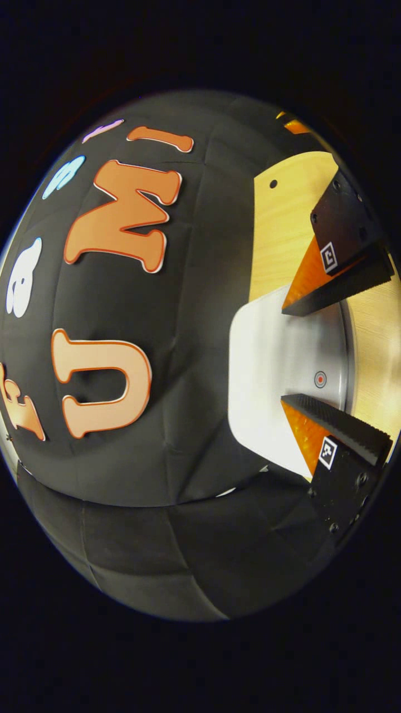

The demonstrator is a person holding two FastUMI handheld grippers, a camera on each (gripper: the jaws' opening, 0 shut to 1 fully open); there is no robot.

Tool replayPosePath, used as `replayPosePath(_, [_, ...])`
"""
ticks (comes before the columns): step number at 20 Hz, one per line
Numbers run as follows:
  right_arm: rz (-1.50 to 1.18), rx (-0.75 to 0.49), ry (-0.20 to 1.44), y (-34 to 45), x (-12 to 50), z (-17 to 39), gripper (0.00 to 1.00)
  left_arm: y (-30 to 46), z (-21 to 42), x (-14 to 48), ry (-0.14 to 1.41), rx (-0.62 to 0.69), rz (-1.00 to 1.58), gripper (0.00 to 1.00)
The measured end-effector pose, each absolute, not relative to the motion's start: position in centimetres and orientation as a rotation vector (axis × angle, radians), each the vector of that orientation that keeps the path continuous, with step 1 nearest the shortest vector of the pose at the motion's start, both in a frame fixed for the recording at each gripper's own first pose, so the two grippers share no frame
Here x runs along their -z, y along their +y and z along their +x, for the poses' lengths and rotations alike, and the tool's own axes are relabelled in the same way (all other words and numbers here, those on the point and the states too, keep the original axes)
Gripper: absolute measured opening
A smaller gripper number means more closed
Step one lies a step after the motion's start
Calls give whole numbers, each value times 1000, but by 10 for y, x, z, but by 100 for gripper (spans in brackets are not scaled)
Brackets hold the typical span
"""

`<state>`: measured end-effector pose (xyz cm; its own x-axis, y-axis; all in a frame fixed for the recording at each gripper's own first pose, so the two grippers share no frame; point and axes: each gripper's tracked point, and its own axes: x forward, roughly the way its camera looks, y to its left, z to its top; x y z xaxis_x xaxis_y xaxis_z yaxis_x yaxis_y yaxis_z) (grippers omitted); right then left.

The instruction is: Press the lid of the desktop garbage bin to open it, pick up the crumpled paper on the desktop and throw it into the bin, then pick up the pop can on the desktop and drop it into the bin, and finally close the garbage bin lid.

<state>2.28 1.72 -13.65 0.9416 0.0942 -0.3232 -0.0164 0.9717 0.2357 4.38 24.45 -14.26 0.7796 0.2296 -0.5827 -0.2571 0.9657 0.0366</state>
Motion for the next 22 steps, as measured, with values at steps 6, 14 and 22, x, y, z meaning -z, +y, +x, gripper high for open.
replayPosePath(6, [234,-55,349,18,138,22,94,243,39,147,598,-283,-10,93])
replayPosePath(14, [242,-62,334,18,133,25,94,225,33,134,530,-259,-53,93])
replayPosePath(22, [246,-43,299,11,116,28,93,169,32,71,306,-204,23,93])
